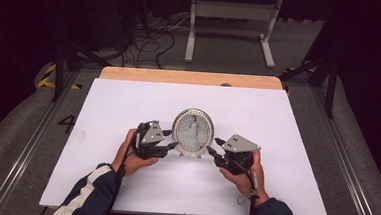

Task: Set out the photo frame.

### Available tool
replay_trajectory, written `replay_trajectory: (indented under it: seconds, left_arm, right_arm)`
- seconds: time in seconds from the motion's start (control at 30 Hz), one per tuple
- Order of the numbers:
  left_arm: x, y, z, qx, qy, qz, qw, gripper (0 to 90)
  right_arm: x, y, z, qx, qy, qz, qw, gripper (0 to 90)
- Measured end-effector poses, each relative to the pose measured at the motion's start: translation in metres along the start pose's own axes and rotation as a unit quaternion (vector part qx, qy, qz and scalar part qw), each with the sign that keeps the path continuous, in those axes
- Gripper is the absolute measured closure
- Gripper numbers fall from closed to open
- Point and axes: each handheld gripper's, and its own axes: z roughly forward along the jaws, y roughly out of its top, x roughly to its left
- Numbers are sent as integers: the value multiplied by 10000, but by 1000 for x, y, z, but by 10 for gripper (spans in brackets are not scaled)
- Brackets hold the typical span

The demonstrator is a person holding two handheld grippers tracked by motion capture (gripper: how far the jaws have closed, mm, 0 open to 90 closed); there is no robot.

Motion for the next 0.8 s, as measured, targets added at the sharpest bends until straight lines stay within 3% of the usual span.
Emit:
replay_trajectory:
  seconds: [0.2, 0.4, 0.8]
  left_arm:
    - [-1, -3, -7, 1, 36, 31, 10000, 500]
    - [-2, -6, -8, 80, 36, -15, 10000, 402]
    - [-13, -12, -15, 297, 17, 171, 9994, 251]
  right_arm:
    - [1, -4, -4, 88, -18, -134, 9999, 524]
    - [-1, -8, -6, 193, -65, -159, 9997, 462]
    - [-4, -18, -11, 136, 7, -248, 9996, 306]
